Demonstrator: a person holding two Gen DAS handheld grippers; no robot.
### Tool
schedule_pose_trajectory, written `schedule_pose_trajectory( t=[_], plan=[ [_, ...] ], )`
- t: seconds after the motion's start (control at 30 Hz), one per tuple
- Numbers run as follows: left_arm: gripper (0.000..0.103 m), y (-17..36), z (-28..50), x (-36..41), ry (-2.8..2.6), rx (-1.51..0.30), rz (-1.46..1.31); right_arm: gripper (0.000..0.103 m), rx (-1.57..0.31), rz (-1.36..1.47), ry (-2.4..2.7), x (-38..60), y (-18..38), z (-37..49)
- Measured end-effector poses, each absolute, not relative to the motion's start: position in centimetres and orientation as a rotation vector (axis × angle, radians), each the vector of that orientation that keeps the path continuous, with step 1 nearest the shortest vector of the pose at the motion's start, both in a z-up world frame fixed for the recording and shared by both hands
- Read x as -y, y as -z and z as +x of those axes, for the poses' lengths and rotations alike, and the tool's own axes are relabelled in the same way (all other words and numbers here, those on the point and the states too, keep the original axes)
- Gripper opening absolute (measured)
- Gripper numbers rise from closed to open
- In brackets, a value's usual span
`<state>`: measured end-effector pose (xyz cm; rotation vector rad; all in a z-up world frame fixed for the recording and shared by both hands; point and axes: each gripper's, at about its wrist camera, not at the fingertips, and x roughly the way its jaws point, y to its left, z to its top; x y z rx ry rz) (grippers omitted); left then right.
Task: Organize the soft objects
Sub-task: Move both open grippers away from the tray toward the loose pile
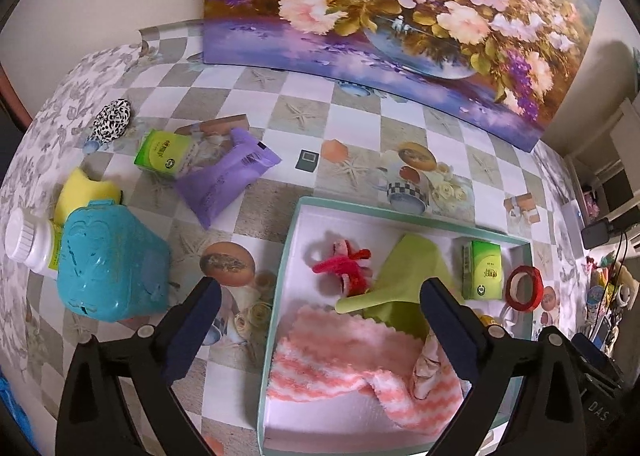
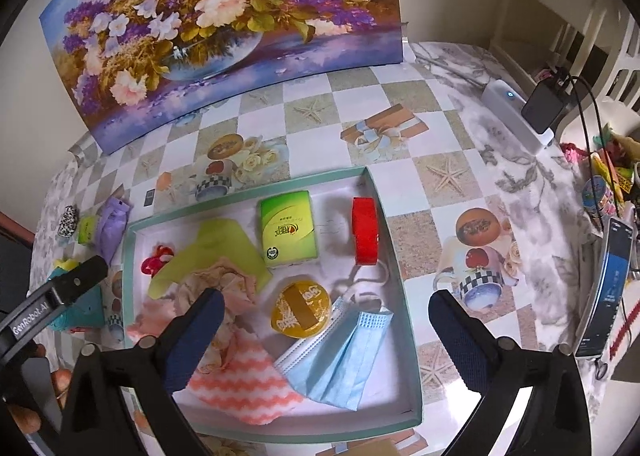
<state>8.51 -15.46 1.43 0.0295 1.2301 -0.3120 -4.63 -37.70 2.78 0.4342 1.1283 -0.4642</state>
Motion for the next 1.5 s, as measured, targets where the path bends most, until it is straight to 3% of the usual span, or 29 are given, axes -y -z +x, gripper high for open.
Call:
schedule_pose_trajectory(
  t=[0.6, 1.5],
  plan=[
    [0.1, -4.2, 10.5, 11.7, 0.309, -1.188, 0.036, 0.103, -1.163, 0.419, 0.462, 35.8, -2.6, -3.3],
    [0.1, -4.6, 14.9, -1.8, 0.139, -1.165, -0.122, 0.103, -1.142, 0.33, 0.241, 22.1, -2.7, 5.3]
  ],
)
